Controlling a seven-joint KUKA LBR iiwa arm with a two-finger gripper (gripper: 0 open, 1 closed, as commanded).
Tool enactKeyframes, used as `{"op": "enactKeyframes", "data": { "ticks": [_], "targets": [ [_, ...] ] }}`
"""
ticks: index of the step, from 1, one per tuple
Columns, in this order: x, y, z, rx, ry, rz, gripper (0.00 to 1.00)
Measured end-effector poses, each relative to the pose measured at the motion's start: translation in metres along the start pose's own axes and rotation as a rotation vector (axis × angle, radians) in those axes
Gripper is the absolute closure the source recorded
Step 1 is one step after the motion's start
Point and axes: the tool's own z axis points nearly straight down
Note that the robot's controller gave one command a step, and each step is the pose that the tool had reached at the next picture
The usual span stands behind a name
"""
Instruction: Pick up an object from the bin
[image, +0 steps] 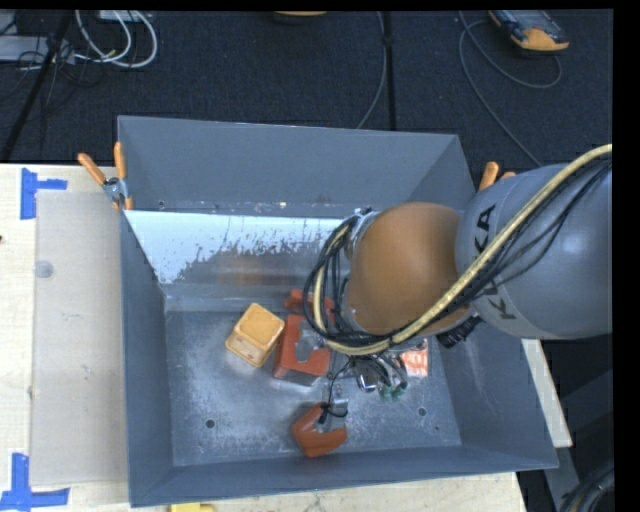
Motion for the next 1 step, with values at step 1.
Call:
{"op": "enactKeyframes", "data": {
  "ticks": [1],
  "targets": [
    [0.0132, -0.0233, 0.0505, -0.001, 0.009, -0.133, 0.00]
  ]
}}
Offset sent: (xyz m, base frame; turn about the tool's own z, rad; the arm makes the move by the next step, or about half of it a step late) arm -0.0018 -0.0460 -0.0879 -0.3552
